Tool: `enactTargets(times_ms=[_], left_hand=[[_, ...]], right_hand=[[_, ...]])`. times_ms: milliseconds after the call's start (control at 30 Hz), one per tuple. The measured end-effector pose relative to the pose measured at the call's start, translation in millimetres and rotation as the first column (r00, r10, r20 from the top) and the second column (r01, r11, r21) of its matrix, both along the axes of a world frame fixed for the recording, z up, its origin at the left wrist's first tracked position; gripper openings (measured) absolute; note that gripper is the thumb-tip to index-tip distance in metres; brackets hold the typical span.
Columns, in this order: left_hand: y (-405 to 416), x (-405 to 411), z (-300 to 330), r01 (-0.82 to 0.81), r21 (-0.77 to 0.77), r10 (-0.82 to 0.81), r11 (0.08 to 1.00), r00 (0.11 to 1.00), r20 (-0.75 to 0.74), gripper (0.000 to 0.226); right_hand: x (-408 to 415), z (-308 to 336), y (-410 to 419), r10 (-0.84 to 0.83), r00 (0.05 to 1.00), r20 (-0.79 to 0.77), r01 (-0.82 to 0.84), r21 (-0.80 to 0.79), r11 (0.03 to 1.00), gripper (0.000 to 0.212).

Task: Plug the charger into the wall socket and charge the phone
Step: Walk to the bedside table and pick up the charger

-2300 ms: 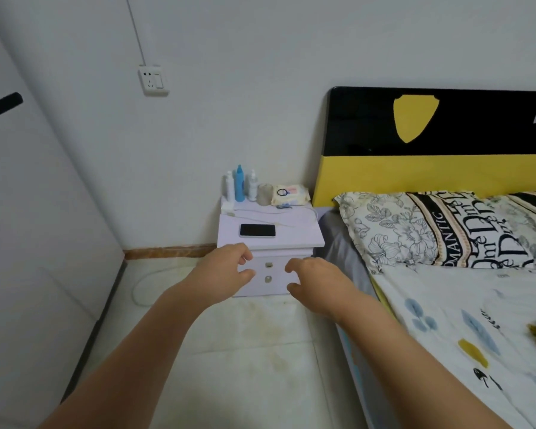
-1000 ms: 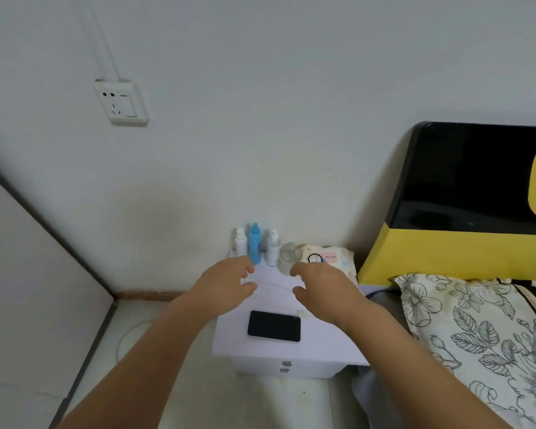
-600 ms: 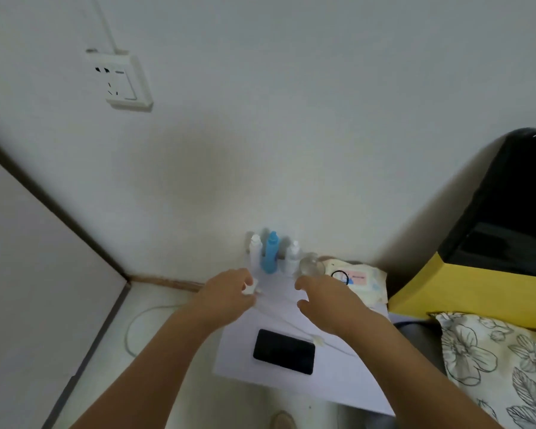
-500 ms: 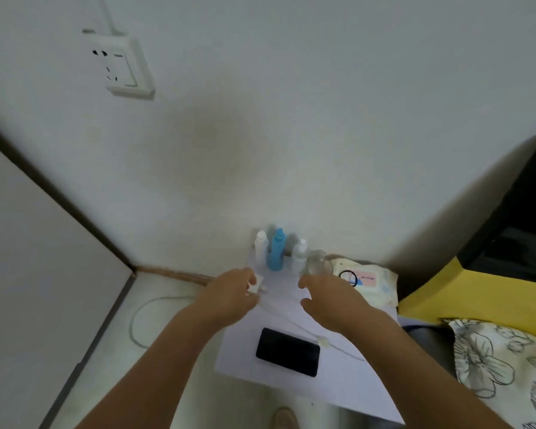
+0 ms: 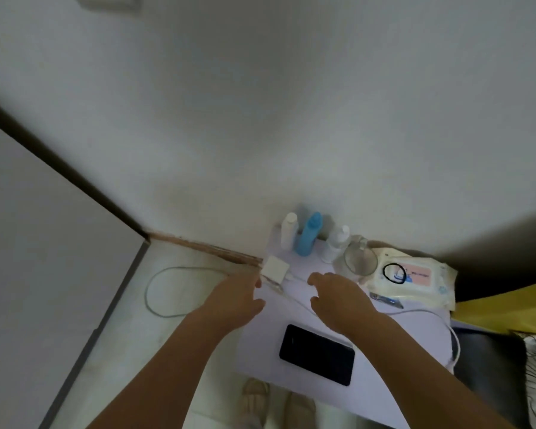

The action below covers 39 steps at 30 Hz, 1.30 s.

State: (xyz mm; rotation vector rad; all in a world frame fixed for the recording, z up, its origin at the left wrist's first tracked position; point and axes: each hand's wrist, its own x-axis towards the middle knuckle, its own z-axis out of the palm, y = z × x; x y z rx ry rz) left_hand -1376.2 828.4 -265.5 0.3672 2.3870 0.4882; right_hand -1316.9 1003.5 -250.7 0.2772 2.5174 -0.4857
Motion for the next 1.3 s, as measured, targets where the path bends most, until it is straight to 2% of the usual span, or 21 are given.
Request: enactTargets(times_ms=[133, 400, 600, 800, 933, 1033, 1300], left_hand=[[-4, -13, -37, 0.003, -0.013, -0.003, 1.000, 1.000, 0.017, 0.038], [-7, -22, -109, -0.022, -0.034, 0.024, 0.999, 0.999, 0.043, 0.036], [-5, -34, -146, -0.067, -0.010, 0.067, 0.998, 0.997, 0.028, 0.032], [-8, -33, -161, -0.093, -0.001, 0.093, 0.996, 0.996, 0.010, 0.028], [-9, -37, -157, -0.119, 0.008, 0.119, 0.993, 0.993, -0.001, 0.029], [-10, -41, -145, -0.129, 0.026, 0.130, 0.991, 0.991, -0.029, 0.028], [-11, -38, -78, -0.126, 0.157, 0.139, 0.980, 0.988, -0.073, 0.018]], right_hand=[[-17, -38, -12, -0.037, 0.999, 0.016, 0.037, -0.001, 0.999, 0.034], [-46, -114, -30, -0.096, 0.993, -0.071, 0.100, 0.056, 0.993, 0.031], [-69, -155, -32, -0.116, 0.980, -0.164, 0.130, 0.073, 0.989, 0.044], [-81, -178, -39, -0.079, 0.986, -0.149, 0.092, 0.083, 0.992, 0.057], [-84, -176, -39, -0.120, 0.986, -0.117, 0.121, 0.005, 0.993, 0.052], [-79, -163, -34, -0.137, 0.978, -0.161, 0.132, -0.038, 0.990, 0.050], [-57, -82, -29, -0.291, 0.926, -0.239, 0.232, -0.246, 0.941, 0.049]])
